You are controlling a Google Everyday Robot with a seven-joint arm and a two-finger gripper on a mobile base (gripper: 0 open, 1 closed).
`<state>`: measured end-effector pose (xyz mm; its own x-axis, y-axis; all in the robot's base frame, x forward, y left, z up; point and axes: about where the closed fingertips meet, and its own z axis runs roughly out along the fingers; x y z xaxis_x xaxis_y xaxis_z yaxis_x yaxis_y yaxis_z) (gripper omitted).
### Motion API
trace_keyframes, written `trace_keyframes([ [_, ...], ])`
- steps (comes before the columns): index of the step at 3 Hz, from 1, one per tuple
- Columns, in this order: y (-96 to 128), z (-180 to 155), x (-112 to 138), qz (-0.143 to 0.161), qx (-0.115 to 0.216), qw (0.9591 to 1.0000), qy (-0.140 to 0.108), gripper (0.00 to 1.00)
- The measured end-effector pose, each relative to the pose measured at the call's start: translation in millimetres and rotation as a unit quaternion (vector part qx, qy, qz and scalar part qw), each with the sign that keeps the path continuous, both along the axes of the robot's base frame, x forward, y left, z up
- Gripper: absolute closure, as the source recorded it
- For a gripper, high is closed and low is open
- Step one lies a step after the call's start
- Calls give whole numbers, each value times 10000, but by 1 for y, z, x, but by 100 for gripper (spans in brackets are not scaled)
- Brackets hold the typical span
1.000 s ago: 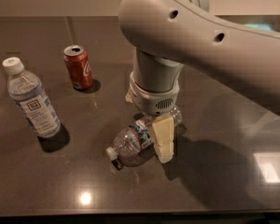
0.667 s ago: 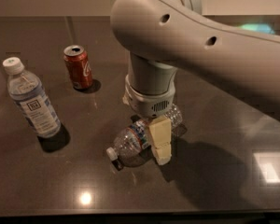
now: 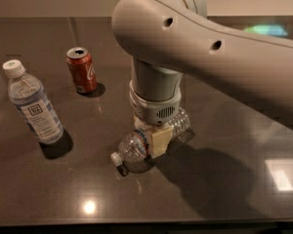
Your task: Place water bottle upright
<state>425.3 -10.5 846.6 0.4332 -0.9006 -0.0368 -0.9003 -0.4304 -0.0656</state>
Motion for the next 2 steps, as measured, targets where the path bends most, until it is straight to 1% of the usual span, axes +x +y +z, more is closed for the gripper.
trace_keyframes([
  [1, -4, 4, 6, -66, 44, 10000, 2, 66],
  [2, -15, 26, 23, -362, 376, 9986, -1, 89],
])
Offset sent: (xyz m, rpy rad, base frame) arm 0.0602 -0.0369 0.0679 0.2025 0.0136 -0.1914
